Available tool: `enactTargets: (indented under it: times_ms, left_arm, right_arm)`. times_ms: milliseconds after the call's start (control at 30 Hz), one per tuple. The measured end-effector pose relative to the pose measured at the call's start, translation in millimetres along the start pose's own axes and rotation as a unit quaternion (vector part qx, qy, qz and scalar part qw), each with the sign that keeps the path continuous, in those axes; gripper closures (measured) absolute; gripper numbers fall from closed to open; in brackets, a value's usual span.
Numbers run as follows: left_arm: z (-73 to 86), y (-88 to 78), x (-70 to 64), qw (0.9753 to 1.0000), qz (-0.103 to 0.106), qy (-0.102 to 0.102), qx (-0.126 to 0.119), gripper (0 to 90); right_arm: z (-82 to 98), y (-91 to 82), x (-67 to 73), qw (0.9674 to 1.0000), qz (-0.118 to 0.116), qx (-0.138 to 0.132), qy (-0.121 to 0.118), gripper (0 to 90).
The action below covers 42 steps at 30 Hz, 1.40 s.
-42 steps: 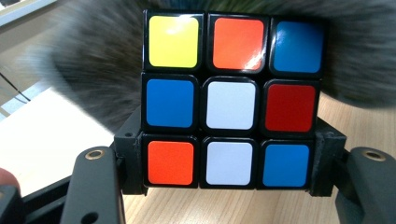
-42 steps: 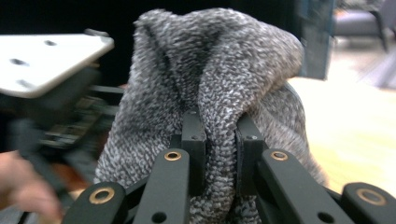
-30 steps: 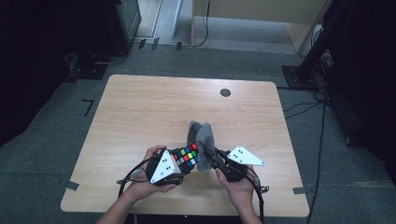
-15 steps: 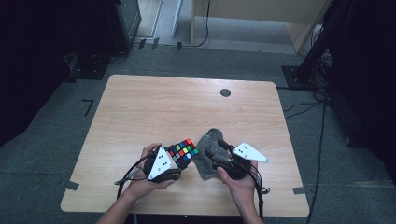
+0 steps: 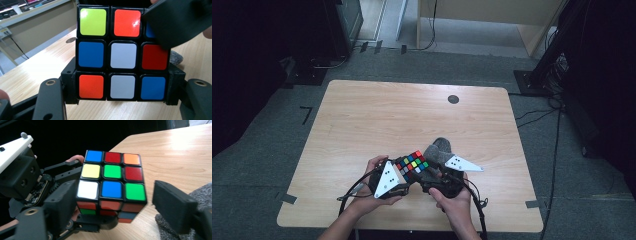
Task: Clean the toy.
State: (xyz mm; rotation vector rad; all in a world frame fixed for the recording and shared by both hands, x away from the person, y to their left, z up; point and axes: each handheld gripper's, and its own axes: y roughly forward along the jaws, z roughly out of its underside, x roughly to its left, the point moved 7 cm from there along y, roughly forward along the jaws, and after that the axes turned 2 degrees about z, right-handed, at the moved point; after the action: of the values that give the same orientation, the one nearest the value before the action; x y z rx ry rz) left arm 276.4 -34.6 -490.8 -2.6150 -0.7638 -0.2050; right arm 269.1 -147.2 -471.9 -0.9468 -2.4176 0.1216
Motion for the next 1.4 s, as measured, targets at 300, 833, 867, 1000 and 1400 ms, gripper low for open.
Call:
enactTargets:
  times_ms: [300,833,867,1000,1400]
  left_arm:
    - [-1.6,0.4,-1.9,0.9999,-0.003,0.010,-0.009,33.3]
    - [-3.7,-2.8,-1.4,0.9997,-0.002,0.015,-0.020,32.5]
    - [-3.6,-2.7,-1.5,0.9997,-0.002,0.016,-0.020,32.6]
    - [-3.5,-4.2,-1.1,0.9997,-0.001,0.015,-0.020,33.2]
    - [-3.6,-7.8,2.4,0.9993,0.032,-0.006,-0.016,34.4]
  right_arm:
    - [-1.4,-4.7,2.6,0.9998,-0.003,-0.001,0.021,34.5]
    - [-5.7,-10.5,-5.1,0.9979,-0.003,-0.014,0.063,34.6]
    - [-5.6,-10.5,-5.2,0.9979,-0.003,-0.014,0.063,34.6]
    - [-5.1,-9.8,-5.7,0.9979,-0.006,-0.012,0.064,34.6]
    - [-10.5,-12.2,-6.6,0.9992,-0.033,-0.021,0.013,30.4]
